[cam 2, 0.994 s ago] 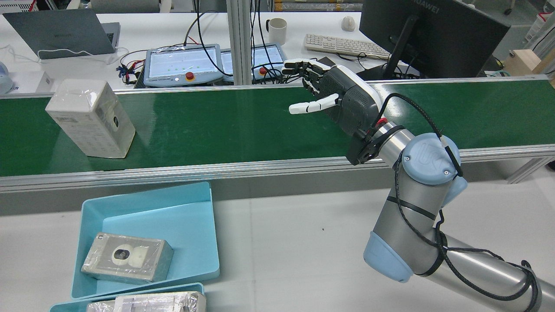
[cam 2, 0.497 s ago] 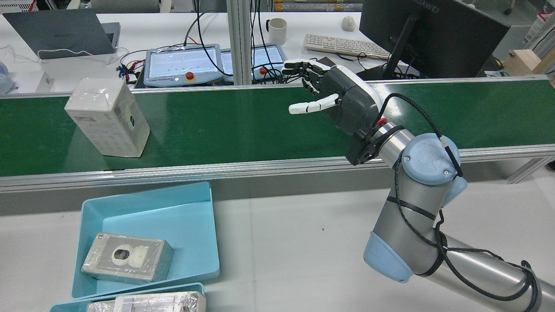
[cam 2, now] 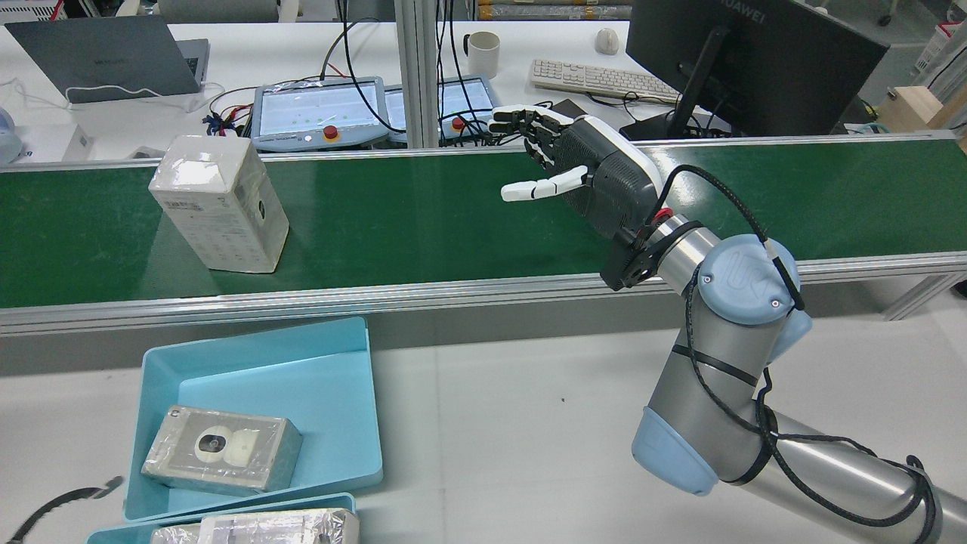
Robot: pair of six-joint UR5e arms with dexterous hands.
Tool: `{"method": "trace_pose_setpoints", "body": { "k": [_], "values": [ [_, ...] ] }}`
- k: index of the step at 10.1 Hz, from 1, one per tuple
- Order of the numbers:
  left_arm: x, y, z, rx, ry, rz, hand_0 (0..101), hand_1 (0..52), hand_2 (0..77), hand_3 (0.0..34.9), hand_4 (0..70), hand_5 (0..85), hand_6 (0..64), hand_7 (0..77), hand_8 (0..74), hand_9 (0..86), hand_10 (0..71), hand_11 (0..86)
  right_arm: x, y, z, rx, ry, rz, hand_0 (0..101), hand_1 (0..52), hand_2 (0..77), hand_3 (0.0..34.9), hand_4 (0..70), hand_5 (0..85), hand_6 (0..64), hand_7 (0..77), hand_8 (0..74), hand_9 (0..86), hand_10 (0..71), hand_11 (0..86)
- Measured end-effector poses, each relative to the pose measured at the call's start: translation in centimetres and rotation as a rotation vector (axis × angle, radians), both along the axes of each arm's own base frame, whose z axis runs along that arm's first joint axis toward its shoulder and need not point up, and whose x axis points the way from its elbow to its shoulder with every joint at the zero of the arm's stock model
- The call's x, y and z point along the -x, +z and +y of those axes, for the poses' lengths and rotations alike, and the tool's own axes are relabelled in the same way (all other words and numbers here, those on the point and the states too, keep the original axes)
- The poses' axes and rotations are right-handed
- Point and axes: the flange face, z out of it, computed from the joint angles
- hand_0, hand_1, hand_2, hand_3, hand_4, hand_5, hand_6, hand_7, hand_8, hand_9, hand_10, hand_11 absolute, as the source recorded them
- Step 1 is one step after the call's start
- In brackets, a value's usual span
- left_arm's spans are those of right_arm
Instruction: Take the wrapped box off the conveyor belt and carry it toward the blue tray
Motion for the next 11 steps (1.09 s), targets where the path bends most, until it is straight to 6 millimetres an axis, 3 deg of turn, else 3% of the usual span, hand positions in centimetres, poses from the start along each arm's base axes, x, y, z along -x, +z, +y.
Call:
{"method": "trace_pose_setpoints", "body": {
  "k": [3, 6, 7, 11],
  "values": [
    [0.0, 0.0, 0.0, 0.000, 0.000, 0.000, 0, 0.0, 0.5, 0.0, 0.0, 0.5, 0.0, 0.5, 0.5, 0.0, 0.5, 0.5, 0.1, -0.2, 0.2, -0.004, -0.003, -0.004, 49, 16.9, 15.8, 8.3, 17.5, 24.0, 7.1, 25.1, 0.0, 5.4, 0.0, 1.6],
    [0.0, 0.0, 0.0, 0.000, 0.000, 0.000, 0, 0.0, 1.1, 0.0, 0.0, 0.5, 0.0, 0.5, 0.5, 0.0, 0.5, 0.0, 1.9, -0.5, 1.2, 0.002, -0.009, -0.012, 49, 16.9, 15.8, 8.2, 17.5, 24.5, 7.1, 25.1, 0.0, 5.4, 0.0, 1.1],
    [0.0, 0.0, 0.0, 0.000, 0.000, 0.000, 0, 0.0, 1.1, 0.0, 0.0, 0.5, 0.0, 0.5, 0.5, 0.0, 0.5, 0.0, 2.5, -0.7, 1.6, 0.005, -0.004, -0.017, 50, 19.1, 18.0, 8.2, 17.5, 25.1, 7.6, 26.2, 0.0, 5.4, 0.0, 1.1],
    [0.0, 0.0, 0.0, 0.000, 0.000, 0.000, 0, 0.0, 1.1, 0.0, 0.0, 1.1, 0.0, 0.5, 0.5, 0.0, 0.5, 0.0, 3.7, -1.6, 1.6, 0.012, 0.023, -0.027, 51, 19.1, 20.2, 6.7, 18.5, 25.1, 8.7, 26.2, 0.0, 5.4, 0.0, 1.6]
  ]
}}
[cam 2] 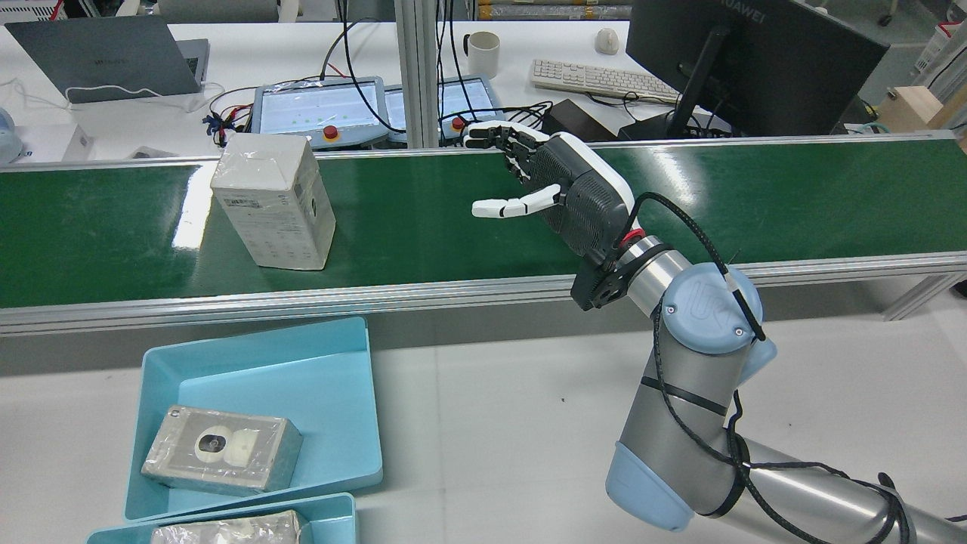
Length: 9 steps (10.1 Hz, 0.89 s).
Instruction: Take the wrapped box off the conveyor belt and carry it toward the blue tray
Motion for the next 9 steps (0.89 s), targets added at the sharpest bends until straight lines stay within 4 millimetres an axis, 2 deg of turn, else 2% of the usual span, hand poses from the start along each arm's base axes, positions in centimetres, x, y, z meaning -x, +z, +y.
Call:
{"method": "trace_pose_setpoints", "body": {
  "k": [2, 3, 4, 5, 6, 7, 8, 9],
  "values": [
    [0.0, 0.0, 0.0, 0.000, 0.000, 0.000, 0, 0.0, 0.5, 0.0, 0.0, 0.5, 0.0, 0.5, 0.5, 0.0, 0.0, 0.5, 0.4, 0.0, -0.4, 0.009, 0.012, 0.003, 51, 19.1, 19.1, 6.9, 19.6, 26.2, 9.3, 27.8, 1.1, 5.4, 0.0, 1.1],
    [0.0, 0.0, 0.0, 0.000, 0.000, 0.000, 0, 0.0, 0.5, 0.0, 0.0, 0.5, 0.0, 0.5, 0.5, 0.0, 0.0, 0.5, 0.6, 0.0, -0.6, 0.013, 0.016, 0.005, 51, 15.8, 14.7, 6.7, 19.6, 26.2, 9.3, 27.8, 1.1, 5.4, 0.0, 1.1],
    [0.0, 0.0, 0.0, 0.000, 0.000, 0.000, 0, 0.0, 0.5, 0.0, 0.0, 0.5, 0.0, 0.5, 0.5, 0.0, 0.5, 0.0, 0.8, 0.2, -0.8, 0.020, 0.019, 0.011, 51, 15.8, 10.4, 7.3, 20.7, 26.2, 9.8, 29.5, 1.1, 6.5, 0.0, 1.1],
    [0.0, 0.0, 0.0, 0.000, 0.000, 0.000, 0, 0.0, 0.5, 0.0, 0.0, 0.5, 0.0, 0.5, 0.5, 0.0, 0.5, 0.0, 1.1, 0.5, -1.0, 0.026, 0.020, 0.017, 50, 13.1, 7.1, 7.3, 20.7, 26.2, 9.8, 29.5, 1.1, 6.5, 0.0, 1.6],
    [0.0, 0.0, 0.0, 0.000, 0.000, 0.000, 0, 0.0, 1.1, 0.0, 0.0, 0.5, 0.0, 0.5, 0.5, 0.0, 0.5, 0.0, 1.2, 0.7, -1.1, 0.030, 0.021, 0.020, 47, 10.4, 4.9, 8.5, 20.7, 26.2, 9.8, 29.5, 1.1, 6.0, 0.0, 1.6],
    [0.0, 0.0, 0.0, 0.000, 0.000, 0.000, 0, 0.0, 0.5, 0.0, 0.0, 1.1, 0.0, 0.5, 0.5, 0.0, 0.5, 0.0, 1.3, 0.8, -1.2, 0.032, 0.021, 0.022, 47, 10.4, 4.9, 8.5, 20.7, 26.2, 9.8, 29.5, 1.1, 6.0, 0.0, 1.6],
    [0.0, 0.0, 0.0, 0.000, 0.000, 0.000, 0, 0.0, 1.1, 0.0, 0.0, 1.1, 0.0, 0.5, 0.5, 0.0, 0.5, 0.0, 1.3, 0.9, -1.2, 0.034, 0.021, 0.021, 47, 13.1, 10.9, 10.4, 20.2, 26.2, 9.8, 27.8, 1.1, 6.0, 0.0, 1.6],
    [0.0, 0.0, 0.0, 0.000, 0.000, 0.000, 0, 0.0, 1.1, 0.0, 0.0, 1.1, 0.0, 0.5, 0.5, 0.0, 0.5, 0.0, 1.3, 0.8, -1.2, 0.034, 0.021, 0.019, 49, 16.9, 18.0, 10.3, 19.1, 26.2, 9.8, 27.8, 1.1, 6.0, 0.0, 1.6]
  ]
}}
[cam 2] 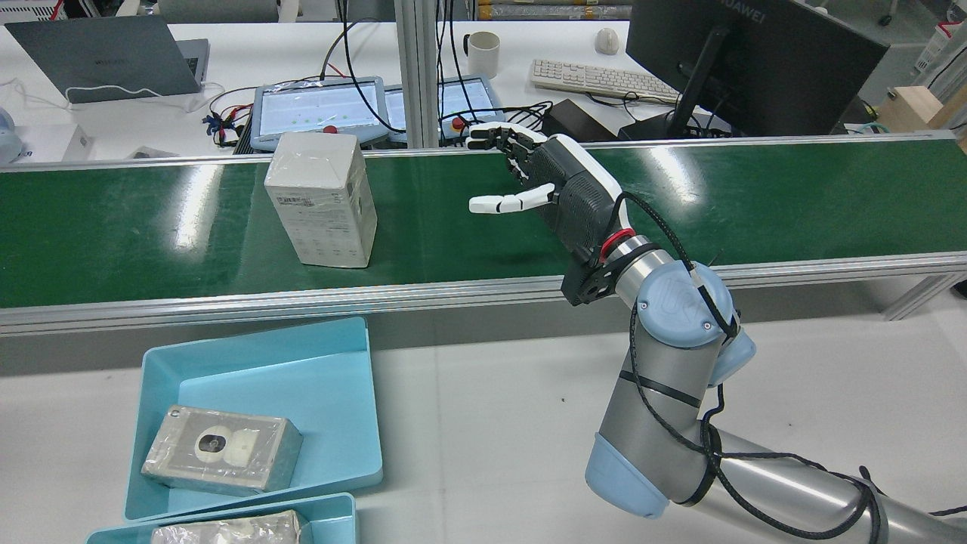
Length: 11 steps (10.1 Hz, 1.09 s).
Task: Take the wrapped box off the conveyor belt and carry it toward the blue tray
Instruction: 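Lower the right hand toward the wrapped white box on the belt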
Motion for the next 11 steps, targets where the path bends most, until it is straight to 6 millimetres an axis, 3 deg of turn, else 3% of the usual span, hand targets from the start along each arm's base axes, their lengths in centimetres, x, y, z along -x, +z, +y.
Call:
{"method": "trace_pose_setpoints", "body": {
  "k": [1, 2, 3, 6, 7, 11],
  "values": [
    [0.0, 0.0, 0.0, 0.000, 0.000, 0.000, 0, 0.0, 1.1, 0.0, 0.0, 1.1, 0.0, 0.5, 0.5, 0.0, 0.0, 0.5, 0.0, -0.2, 0.0, -0.002, -0.001, -0.003, 50, 16.9, 18.0, 10.3, 19.1, 26.2, 9.8, 27.8, 1.1, 6.0, 0.0, 1.6],
    [0.0, 0.0, 0.0, 0.000, 0.000, 0.000, 0, 0.0, 0.5, 0.0, 0.0, 1.1, 0.0, 0.5, 0.5, 0.0, 0.5, 0.0, 0.0, -0.4, 0.0, -0.005, -0.002, -0.007, 50, 20.2, 19.1, 10.3, 19.1, 26.2, 9.8, 27.8, 1.1, 6.0, 0.0, 1.6],
    [0.0, 0.0, 0.0, 0.000, 0.000, 0.000, 0, 0.0, 0.5, 0.0, 0.0, 1.1, 0.0, 0.5, 0.5, 0.0, 0.5, 0.0, 0.0, -0.7, 0.0, -0.008, -0.002, -0.011, 52, 20.2, 20.2, 11.2, 16.4, 26.2, 9.3, 27.8, 1.1, 6.0, 0.0, 1.6],
    [0.0, 0.0, 0.0, 0.000, 0.000, 0.000, 0, 0.0, 1.1, 0.0, 0.0, 1.1, 0.0, 0.5, 0.5, 0.0, 0.5, 0.0, 0.1, -1.1, 0.0, -0.013, -0.005, -0.016, 52, 20.2, 20.2, 11.2, 17.5, 26.2, 9.8, 27.8, 1.1, 6.0, 0.0, 1.6],
    [0.0, 0.0, 0.0, 0.000, 0.000, 0.000, 0, 0.0, 1.1, 0.0, 0.0, 1.1, 0.0, 0.5, 0.5, 0.0, 0.5, 0.0, 0.2, -1.1, 0.0, -0.013, -0.008, -0.016, 51, 18.0, 15.8, 10.6, 17.5, 25.6, 8.7, 27.8, 1.1, 3.8, 0.0, 1.6],
    [0.0, 0.0, 0.0, 0.000, 0.000, 0.000, 0, 0.0, 0.5, 0.0, 0.0, 1.1, 0.0, 0.5, 0.5, 0.0, 0.5, 0.0, 1.5, -1.4, 0.3, -0.011, -0.020, -0.010, 51, 18.0, 15.3, 14.1, 16.4, 25.1, 8.2, 26.7, 0.5, 4.9, 0.0, 1.6]
  ]
}}
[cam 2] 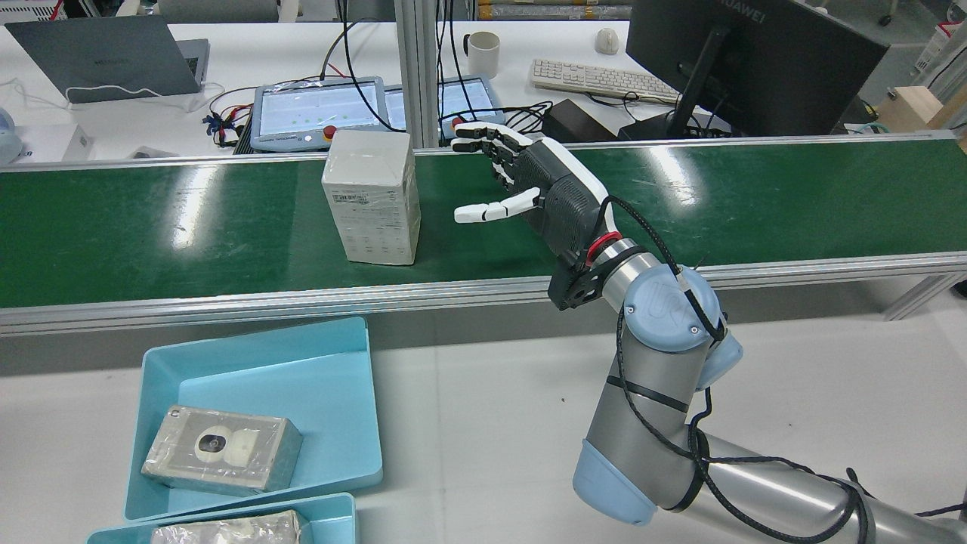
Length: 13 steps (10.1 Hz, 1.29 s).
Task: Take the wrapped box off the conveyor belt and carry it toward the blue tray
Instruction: 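Lower the right hand toward the wrapped white box on the belt, then close the right hand fingers around the wrapped white box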
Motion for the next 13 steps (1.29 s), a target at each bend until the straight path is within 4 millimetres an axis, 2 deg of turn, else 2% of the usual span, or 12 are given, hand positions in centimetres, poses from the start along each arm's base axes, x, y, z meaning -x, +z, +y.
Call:
{"method": "trace_pose_setpoints", "body": {
  "k": [1, 4, 6, 7, 10, 11, 12, 13],
  "values": [
    [0.0, 0.0, 0.0, 0.000, 0.000, 0.000, 0, 0.0, 1.1, 0.0, 0.0, 1.1, 0.0, 0.5, 0.5, 0.0, 0.0, 0.0, 0.5, -0.6, -0.3, -0.002, -0.002, -0.001, 51, 18.0, 18.0, 14.3, 16.4, 25.1, 8.2, 26.7, 0.5, 4.9, 0.0, 1.6],
    [0.0, 0.0, 0.0, 0.000, 0.000, 0.000, 0, 0.0, 1.1, 0.0, 0.0, 0.5, 0.0, 0.5, 0.5, 0.0, 0.5, 0.0, 1.9, -2.2, -0.9, -0.007, -0.005, -0.003, 51, 19.1, 18.0, 13.6, 16.4, 25.1, 8.2, 26.7, 1.1, 4.9, 0.0, 1.6],
    [0.0, 0.0, 0.0, 0.000, 0.000, 0.000, 0, 0.0, 1.1, 0.0, 0.0, 0.5, 0.0, 0.5, 0.5, 0.0, 0.0, 0.0, 3.2, -3.0, -1.2, -0.006, -0.012, -0.001, 51, 19.1, 19.1, 14.5, 16.4, 25.1, 8.2, 26.7, 0.5, 4.9, 0.0, 1.6],
    [0.0, 0.0, 0.0, 0.000, 0.000, 0.000, 0, 0.0, 0.5, 0.0, 0.0, 0.5, 0.0, 0.5, 0.5, 0.0, 0.0, 0.5, 3.9, -3.5, -1.5, -0.005, -0.015, 0.002, 51, 19.1, 19.6, 16.8, 16.4, 25.1, 8.2, 26.7, 0.5, 4.9, 0.0, 1.1],
    [0.0, 0.0, 0.0, 0.000, 0.000, 0.000, 0, 0.0, 0.5, 0.0, 0.0, 1.1, 0.0, 0.5, 0.5, 0.0, 0.5, 0.0, 5.4, -4.8, -2.3, -0.001, -0.017, 0.007, 52, 19.1, 19.6, 18.1, 16.4, 25.1, 8.2, 26.7, 0.5, 4.9, 0.0, 1.1],
    [0.0, 0.0, 0.0, 0.000, 0.000, 0.000, 0, 0.0, 0.5, 0.0, 0.0, 1.1, 0.0, 0.5, 0.5, 0.0, 0.5, 0.0, 5.5, -4.9, -2.4, 0.001, -0.014, 0.007, 53, 22.9, 24.5, 19.1, 18.5, 25.6, 7.6, 27.8, 0.5, 6.0, 0.0, 1.1],
    [0.0, 0.0, 0.0, 0.000, 0.000, 0.000, 0, 0.0, 1.1, 0.0, 0.0, 0.5, 0.0, 0.5, 0.5, 0.0, 0.5, 0.0, 5.5, -5.0, -2.5, 0.003, -0.010, 0.005, 53, 22.9, 24.5, 19.1, 18.5, 25.6, 7.6, 27.8, 0.5, 6.0, 0.0, 1.1],
    [0.0, 0.0, 0.0, 0.000, 0.000, 0.000, 0, 0.0, 1.1, 0.0, 0.0, 0.5, 0.0, 0.5, 0.5, 0.0, 0.5, 0.0, 5.5, -5.2, -2.4, 0.001, -0.009, 0.000, 58, 21.3, 28.4, 16.3, 25.6, 31.1, 15.3, 36.0, 9.3, 17.5, 0.0, 1.1]
  ]
}}
